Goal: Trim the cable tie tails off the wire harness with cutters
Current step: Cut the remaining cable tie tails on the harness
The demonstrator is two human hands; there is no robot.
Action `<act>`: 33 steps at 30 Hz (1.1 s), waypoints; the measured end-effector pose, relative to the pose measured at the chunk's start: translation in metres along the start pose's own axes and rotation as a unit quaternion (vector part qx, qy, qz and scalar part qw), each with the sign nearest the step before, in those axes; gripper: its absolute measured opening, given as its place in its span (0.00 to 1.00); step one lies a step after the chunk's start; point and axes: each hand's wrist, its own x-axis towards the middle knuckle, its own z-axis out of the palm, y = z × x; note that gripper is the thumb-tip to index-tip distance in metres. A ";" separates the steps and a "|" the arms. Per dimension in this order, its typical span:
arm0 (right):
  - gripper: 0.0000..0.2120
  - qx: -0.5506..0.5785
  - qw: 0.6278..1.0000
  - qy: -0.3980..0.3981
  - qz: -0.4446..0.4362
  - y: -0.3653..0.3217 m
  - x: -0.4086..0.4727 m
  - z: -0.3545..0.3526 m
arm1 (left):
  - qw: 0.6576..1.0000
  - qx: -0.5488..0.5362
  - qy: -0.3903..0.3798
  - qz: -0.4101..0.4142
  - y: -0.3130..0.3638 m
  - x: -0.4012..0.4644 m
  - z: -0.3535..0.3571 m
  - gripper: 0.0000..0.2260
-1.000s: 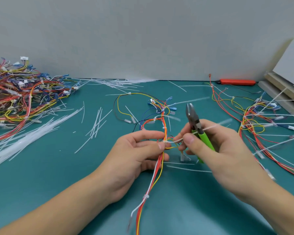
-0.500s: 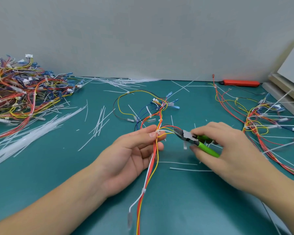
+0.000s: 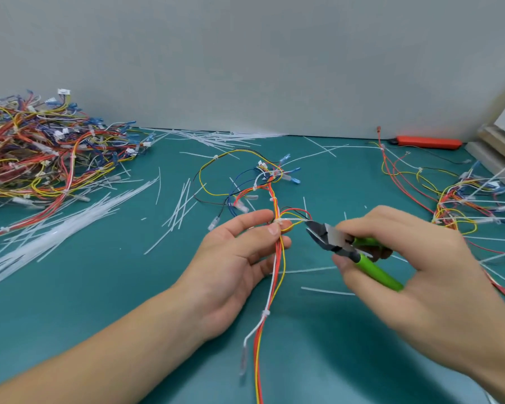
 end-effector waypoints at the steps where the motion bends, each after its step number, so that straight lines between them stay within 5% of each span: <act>1: 0.11 0.016 1.000 0.005 -0.003 -0.003 -0.001 0.002 | 1.000 0.002 0.004 0.003 -0.001 0.000 0.001 0.16; 6: 0.10 0.154 0.986 -0.057 -0.016 -0.023 -0.004 0.017 | 1.000 -0.001 0.004 0.010 -0.002 0.001 0.003 0.19; 14: 0.05 -0.022 0.989 -0.022 0.146 0.011 -0.008 0.029 | 1.000 0.010 -0.019 0.017 -0.002 -0.001 0.003 0.18; 33: 0.06 -0.085 0.984 -0.041 0.149 0.021 -0.007 0.027 | 0.998 0.046 -0.033 0.033 -0.004 -0.003 0.004 0.20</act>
